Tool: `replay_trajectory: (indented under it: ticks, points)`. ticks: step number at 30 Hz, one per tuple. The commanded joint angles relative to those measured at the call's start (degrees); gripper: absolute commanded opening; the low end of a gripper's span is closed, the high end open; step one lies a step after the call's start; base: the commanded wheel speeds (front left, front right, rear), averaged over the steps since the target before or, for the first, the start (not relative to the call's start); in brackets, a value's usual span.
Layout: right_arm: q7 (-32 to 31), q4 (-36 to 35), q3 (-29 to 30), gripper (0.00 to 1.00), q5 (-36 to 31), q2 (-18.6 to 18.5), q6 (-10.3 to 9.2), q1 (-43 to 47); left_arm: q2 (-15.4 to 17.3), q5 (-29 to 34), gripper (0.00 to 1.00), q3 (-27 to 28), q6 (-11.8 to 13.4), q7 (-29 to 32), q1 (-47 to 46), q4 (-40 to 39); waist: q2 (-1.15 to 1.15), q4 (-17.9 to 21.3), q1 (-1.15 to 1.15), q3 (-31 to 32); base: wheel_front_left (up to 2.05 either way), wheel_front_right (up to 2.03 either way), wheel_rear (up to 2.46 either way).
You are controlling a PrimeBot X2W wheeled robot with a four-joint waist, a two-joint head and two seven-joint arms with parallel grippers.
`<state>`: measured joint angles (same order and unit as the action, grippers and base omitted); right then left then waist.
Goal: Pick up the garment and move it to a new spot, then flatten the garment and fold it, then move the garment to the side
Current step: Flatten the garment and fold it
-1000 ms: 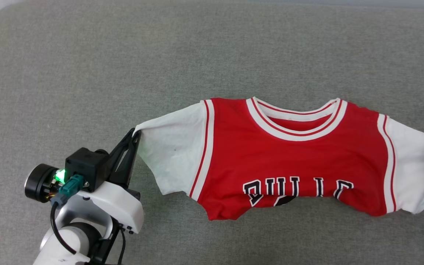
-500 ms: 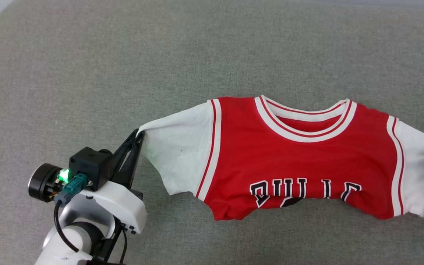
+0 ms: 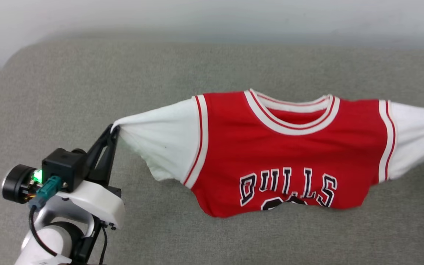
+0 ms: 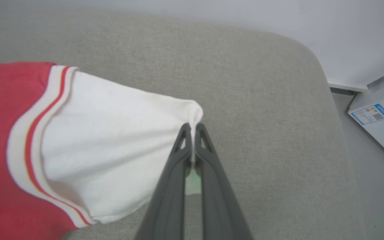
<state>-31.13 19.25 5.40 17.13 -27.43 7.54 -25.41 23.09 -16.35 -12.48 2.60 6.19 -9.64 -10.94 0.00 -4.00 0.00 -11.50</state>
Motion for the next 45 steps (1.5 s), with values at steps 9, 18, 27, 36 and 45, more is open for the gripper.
replay_trajectory:
  ticks: [9, 18, 27, 36, 45]
  points:
    - [1.9, -6.4, 1.0, 0.0, 1.8, -1.3, -0.1, -4.9, 3.9, 0.7, 0.0, 4.8, 1.5, -1.2, -2.5, -4.6, 0.0, 3.1, 0.0, 6.4, 0.0, 0.0, 0.0]
    - [1.0, -11.6, 2.6, 0.0, 1.5, -0.7, -0.1, -9.4, 7.5, 0.2, 0.0, 9.1, 1.3, -1.2, -6.7, -7.6, 0.0, 4.1, 0.0, 7.3, 0.0, 0.0, 0.0]
    - [0.2, -15.4, 3.4, 0.0, 0.5, 0.3, -0.11, -15.2, 12.2, -1.3, 0.0, 12.9, -0.4, 0.3, -13.3, -8.8, 0.0, 4.9, 0.0, 6.1, 0.0, 0.0, 0.0]
    - [0.5, -15.4, 4.2, 0.0, -0.9, 1.6, -0.11, -24.0, 17.5, -3.7, 0.0, 14.3, -4.3, 2.8, -23.8, -6.0, 0.0, 4.7, 0.0, -0.6, 0.0, 0.0, 0.0]
    - [2.8, -8.7, 6.1, 0.0, -4.8, 1.2, -0.12, -40.8, 23.2, -3.7, 0.0, 10.3, -8.6, 2.2, -44.3, 3.7, 0.0, 3.0, 0.0, -13.7, 0.0, 0.0, 0.0]
